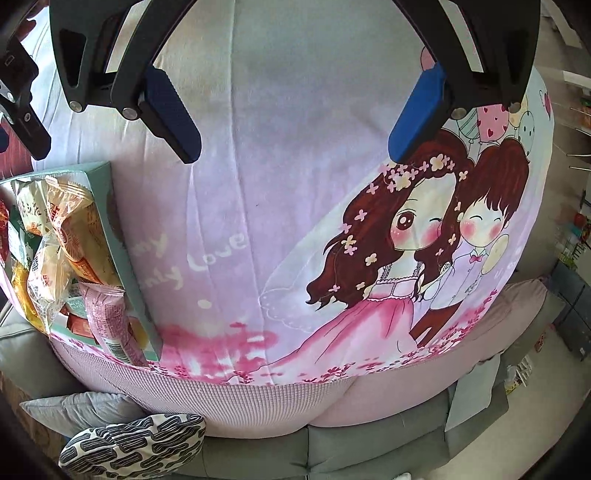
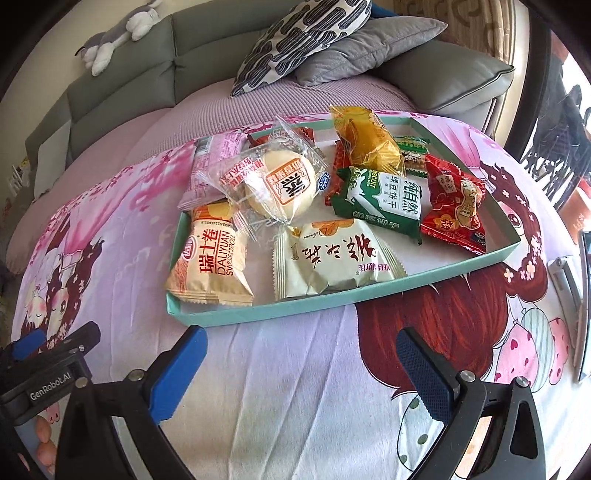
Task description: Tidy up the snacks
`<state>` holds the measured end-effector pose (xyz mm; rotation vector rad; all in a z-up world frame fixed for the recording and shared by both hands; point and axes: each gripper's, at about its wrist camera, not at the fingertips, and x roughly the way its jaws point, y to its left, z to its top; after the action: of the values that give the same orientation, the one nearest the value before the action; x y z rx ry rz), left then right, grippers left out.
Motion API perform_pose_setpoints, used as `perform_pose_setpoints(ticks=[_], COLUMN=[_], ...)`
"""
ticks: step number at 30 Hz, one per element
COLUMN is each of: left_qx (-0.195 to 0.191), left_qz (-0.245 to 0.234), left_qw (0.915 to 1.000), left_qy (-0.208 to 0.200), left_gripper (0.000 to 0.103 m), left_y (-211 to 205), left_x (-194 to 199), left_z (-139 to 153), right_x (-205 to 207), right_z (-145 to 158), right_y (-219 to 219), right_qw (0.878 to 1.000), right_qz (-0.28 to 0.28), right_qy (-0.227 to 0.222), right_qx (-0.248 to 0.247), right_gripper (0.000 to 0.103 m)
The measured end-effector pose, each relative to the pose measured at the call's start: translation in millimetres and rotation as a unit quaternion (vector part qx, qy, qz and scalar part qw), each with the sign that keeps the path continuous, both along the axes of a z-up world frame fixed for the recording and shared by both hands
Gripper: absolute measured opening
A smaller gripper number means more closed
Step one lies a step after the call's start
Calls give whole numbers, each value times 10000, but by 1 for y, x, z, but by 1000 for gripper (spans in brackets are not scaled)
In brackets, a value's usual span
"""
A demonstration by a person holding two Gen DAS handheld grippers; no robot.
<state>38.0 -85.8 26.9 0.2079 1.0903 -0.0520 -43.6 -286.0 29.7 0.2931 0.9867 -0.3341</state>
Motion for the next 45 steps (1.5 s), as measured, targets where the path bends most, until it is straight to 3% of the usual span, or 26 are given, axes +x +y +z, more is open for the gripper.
perform_pose_setpoints(ticks=[12,45], left_qx=[-103,-76], left_qz=[-25,-117], left_qw=[9999,9999], left_qy=[-37,-21], left_gripper=[101,101], left_y=[2,-6], left_x=[0,8], left_z=[-3,-19], right_x=[2,8], right_z=[7,1], right_y=[12,10], right_qw=[9995,9987], right_qz=[121,106], right_qy=[-209,-133], right_qx=[-226,-472], right_gripper=[103,103])
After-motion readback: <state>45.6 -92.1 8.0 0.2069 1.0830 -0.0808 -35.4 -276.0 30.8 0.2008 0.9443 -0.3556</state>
